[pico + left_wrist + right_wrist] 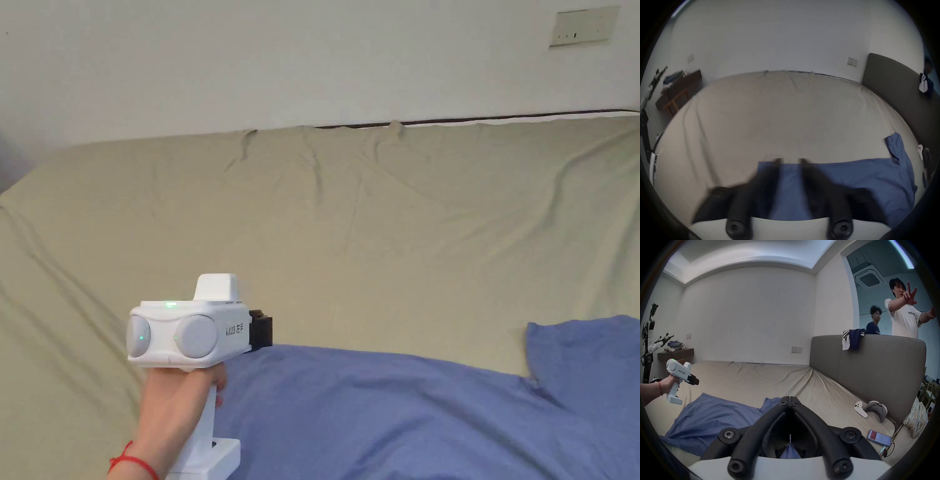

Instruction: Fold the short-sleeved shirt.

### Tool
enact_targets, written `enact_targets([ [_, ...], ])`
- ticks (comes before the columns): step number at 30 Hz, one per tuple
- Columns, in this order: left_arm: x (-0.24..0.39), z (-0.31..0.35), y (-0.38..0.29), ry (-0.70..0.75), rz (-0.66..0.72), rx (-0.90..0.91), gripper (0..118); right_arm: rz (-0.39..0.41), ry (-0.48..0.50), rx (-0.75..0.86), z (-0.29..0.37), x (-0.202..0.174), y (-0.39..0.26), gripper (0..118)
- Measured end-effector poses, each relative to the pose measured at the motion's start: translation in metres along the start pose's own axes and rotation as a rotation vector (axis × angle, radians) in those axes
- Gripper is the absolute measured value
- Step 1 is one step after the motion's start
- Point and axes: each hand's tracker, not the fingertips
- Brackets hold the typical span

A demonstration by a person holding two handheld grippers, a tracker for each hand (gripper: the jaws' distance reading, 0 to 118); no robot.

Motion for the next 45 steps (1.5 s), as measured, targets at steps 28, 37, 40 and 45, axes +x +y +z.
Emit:
enact_targets([
  [28, 0.005, -0.012, -0.022, 0.072, -0.113, 0.006, 0, -0.026, 0.058, -0.118, -0.059, -0.004, -0.013, 0],
  [37, 0.027, 0.089, -0.016, -0.035, -0.112, 0.186, 0, -0.098, 0.074, -0.284, -0.178, 0.039, -0.026, 0],
  [40, 0.026, 0.095, -0.014, -0.043, -0.097, 0.190, 0, -0.076, 0.108, -0.433, -0.233, 0.047, -0.042, 0],
  [45, 0.024, 0.096, -0.009, -0.052, -0.081, 0.187, 0, -0.213, 0.146, -0.689, -0.312, 0.062, -0.090, 118],
])
